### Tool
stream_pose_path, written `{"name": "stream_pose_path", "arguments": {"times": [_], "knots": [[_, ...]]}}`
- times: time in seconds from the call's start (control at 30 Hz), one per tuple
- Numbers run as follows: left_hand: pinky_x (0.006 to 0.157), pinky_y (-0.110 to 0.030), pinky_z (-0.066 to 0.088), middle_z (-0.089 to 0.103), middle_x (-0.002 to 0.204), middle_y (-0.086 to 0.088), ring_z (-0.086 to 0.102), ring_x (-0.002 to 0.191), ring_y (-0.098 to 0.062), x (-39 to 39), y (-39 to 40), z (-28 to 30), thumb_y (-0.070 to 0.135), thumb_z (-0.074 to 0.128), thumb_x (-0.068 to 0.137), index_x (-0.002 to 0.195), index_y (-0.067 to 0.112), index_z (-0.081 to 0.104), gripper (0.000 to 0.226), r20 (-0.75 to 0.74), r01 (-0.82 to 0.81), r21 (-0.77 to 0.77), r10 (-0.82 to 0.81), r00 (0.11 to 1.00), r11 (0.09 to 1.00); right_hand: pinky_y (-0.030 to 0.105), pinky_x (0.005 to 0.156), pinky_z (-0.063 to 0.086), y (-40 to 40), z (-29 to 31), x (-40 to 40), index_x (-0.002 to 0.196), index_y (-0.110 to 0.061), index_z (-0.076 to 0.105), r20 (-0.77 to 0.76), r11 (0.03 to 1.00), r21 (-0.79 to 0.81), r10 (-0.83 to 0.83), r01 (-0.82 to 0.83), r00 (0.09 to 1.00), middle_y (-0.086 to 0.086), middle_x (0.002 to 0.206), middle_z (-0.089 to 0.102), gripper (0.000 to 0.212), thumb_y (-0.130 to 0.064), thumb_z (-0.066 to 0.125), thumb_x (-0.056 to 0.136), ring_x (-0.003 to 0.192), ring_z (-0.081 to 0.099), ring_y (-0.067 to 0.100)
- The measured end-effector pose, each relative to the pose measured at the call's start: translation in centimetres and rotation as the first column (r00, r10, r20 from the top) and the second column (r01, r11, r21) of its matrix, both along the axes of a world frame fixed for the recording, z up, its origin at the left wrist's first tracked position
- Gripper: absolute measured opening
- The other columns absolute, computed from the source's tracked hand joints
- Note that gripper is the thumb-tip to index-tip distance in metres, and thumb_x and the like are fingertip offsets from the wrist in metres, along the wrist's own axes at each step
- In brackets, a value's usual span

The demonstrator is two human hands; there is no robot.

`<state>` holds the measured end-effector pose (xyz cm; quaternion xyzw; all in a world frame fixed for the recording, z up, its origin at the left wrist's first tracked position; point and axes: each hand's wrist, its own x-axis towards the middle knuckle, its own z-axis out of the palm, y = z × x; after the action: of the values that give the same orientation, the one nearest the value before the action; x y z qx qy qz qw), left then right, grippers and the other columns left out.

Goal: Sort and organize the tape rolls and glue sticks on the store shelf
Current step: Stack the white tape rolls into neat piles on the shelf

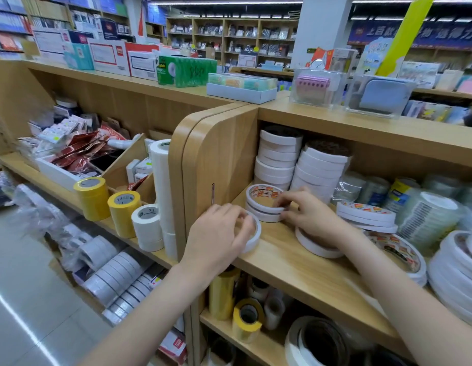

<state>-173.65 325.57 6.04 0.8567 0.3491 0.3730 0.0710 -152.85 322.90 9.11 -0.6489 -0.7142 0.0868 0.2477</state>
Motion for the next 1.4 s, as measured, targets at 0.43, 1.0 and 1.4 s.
{"name": "stream_pose_path", "arguments": {"times": [0.43,1.0,1.4], "knots": [[0.071,-0.025,0.035,0.062,0.080,0.011,0.054,0.078,-0.007,-0.5,0.3,-0.4,0.037,0.064,0.084,0.078,0.016,0.062,0.022,0.058,0.209,-0.117,-0.204,0.977,0.971,0.023,0.070,0.048,-2.2,2.4,1.3,0.093,-0.017,0.062,-0.415,0.997,-0.054,0.020,-0.047,0.909,-0.004,0.083,0.062,0.019,-0.002,0.066,0.081,0.075,0.060,0.006],[0.085,-0.017,0.041,0.063,0.103,0.005,0.058,0.093,-0.006,0.2,1.5,2.0,0.019,0.068,0.084,0.077,0.024,0.057,0.014,0.393,0.334,-0.460,-0.148,0.907,0.823,0.014,0.068,0.041,-2.4,1.1,0.0,0.094,-0.034,0.055,-0.194,0.997,0.069,-0.008,0.022,0.981,-0.015,0.090,0.060,0.031,-0.013,0.070,0.077,0.080,0.054,0.000],[0.074,-0.003,0.039,0.062,0.105,0.006,0.054,0.085,0.007,-1.2,0.9,2.6,0.009,0.052,0.093,0.111,0.005,0.060,0.020,0.492,0.483,-0.564,-0.197,0.848,0.670,0.043,0.077,0.050,-4.1,2.3,1.8,0.088,-0.021,0.060,-0.222,0.980,0.170,-0.067,0.106,0.973,-0.008,0.086,0.062,0.021,-0.011,0.073,0.075,0.084,0.058,0.017]]}}
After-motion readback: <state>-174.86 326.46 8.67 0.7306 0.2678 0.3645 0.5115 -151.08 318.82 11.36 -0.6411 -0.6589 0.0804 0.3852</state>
